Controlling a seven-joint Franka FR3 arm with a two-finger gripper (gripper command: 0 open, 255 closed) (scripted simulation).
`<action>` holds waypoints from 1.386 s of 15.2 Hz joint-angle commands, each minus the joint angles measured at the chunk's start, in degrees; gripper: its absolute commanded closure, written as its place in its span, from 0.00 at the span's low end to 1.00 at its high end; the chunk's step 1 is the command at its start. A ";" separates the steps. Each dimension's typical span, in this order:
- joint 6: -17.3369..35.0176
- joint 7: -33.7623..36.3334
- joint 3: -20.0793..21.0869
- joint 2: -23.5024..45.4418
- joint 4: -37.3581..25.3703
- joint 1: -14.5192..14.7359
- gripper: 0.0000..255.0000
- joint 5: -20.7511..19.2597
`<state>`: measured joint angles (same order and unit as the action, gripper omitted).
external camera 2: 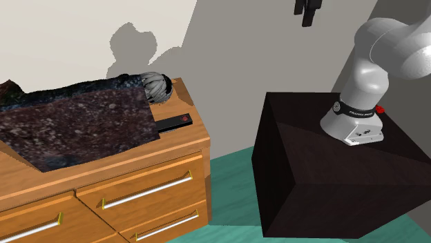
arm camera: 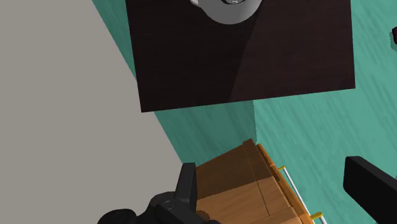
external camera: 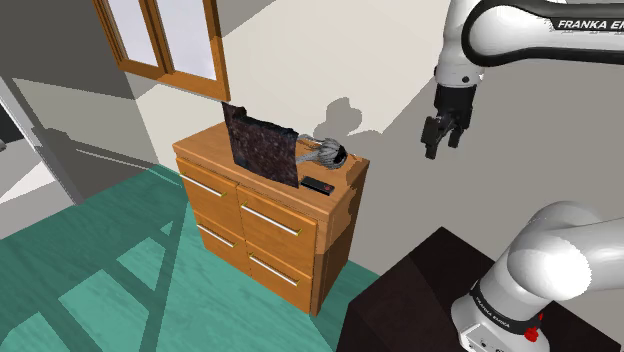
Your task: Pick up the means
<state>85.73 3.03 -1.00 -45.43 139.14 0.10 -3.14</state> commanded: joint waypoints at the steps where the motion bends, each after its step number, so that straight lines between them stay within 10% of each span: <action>1: 0.00 0.00 0.00 0.00 0.00 0.00 0.00 0.00; 21: 27.27 -8.37 -1.50 43.32 -14.83 2.79 0.00 0.60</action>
<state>112.04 -4.76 -2.45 -4.73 125.92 2.86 -2.63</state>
